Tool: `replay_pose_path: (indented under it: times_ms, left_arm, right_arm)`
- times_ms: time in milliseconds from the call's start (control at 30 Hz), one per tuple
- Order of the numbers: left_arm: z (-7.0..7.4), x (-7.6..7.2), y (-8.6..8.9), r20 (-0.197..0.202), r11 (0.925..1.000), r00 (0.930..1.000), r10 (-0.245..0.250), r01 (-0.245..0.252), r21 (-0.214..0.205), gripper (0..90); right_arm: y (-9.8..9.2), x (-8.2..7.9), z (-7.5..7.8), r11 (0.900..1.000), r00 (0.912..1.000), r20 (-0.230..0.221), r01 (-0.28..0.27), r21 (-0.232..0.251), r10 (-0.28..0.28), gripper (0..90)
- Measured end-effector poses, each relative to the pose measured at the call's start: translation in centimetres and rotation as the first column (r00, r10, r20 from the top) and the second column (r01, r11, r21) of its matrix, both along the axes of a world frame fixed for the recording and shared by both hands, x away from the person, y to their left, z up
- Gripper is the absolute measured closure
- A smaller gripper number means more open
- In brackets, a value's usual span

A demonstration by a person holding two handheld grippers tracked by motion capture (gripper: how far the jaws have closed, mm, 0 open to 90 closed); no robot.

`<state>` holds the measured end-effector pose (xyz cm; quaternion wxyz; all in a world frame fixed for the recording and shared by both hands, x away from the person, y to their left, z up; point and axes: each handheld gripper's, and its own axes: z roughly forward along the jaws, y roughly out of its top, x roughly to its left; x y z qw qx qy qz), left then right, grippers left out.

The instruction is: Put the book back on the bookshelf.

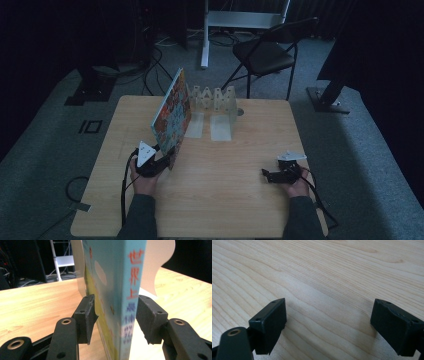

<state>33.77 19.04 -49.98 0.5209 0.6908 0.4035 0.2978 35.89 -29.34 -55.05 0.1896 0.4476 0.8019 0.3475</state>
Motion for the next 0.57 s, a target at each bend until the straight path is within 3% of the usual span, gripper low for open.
replay_pose_path:
  times_ms: [133,267,567]
  left_arm:
    - [-0.4,-0.2,0.6,-0.022,1.0,0.9998,0.001,-0.001,-0.008,50.1]
    - [-0.6,-0.5,0.8,-0.053,0.9998,0.9986,-0.006,0.007,0.02,50.1]
    - [-1.0,-1.4,1.3,-0.072,0.9989,0.9969,-0.034,0.036,0.028,50.0]
  right_arm:
    - [0.0,0.0,0.0,1.0,1.0,0.0,0.0,0.0,0.0,13.0]
    - [0.0,0.0,0.0,1.0,1.0,0.0,0.0,0.0,0.0,13.0]
    - [0.0,0.0,0.0,1.0,1.0,0.0,0.0,0.001,0.0,13.0]
